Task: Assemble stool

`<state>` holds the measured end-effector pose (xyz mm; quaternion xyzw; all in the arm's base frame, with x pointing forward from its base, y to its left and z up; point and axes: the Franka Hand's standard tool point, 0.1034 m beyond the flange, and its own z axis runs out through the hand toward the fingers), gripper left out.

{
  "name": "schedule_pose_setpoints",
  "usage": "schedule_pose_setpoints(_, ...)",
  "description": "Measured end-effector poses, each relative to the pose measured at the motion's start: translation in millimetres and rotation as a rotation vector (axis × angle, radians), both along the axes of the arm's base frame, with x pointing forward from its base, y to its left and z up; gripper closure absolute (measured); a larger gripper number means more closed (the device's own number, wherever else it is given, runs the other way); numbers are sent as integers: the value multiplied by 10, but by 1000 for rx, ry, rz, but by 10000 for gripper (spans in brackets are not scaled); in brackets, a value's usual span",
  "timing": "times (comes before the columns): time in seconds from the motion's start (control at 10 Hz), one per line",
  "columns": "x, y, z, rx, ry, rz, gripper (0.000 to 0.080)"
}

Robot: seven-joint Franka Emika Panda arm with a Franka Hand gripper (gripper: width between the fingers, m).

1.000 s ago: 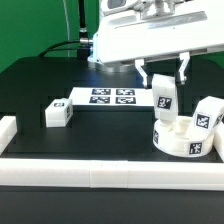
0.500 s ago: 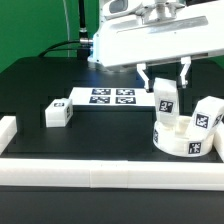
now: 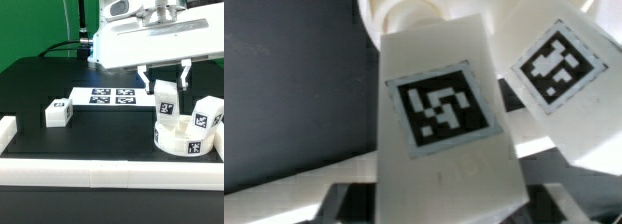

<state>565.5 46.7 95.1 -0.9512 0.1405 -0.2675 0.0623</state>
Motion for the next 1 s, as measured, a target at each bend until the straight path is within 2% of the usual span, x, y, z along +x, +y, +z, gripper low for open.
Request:
schedule_pose_setpoints(0.5,-24,1,-6,0,5,1,472)
schedule_pose_setpoints(0.6,-41,10,-31,3,18,4,405)
schedule_pose_setpoints(0.7,-42,10,-32,3,18,4,405)
schedule_pose_setpoints(0.8,-43,10,-36,3,19,4,218)
schedule_pose_setpoints(0.9,-43,-2,-37,2,20,4,168)
schedule_pose_setpoints(1.0,-48,-58,-41,0,33,8,168)
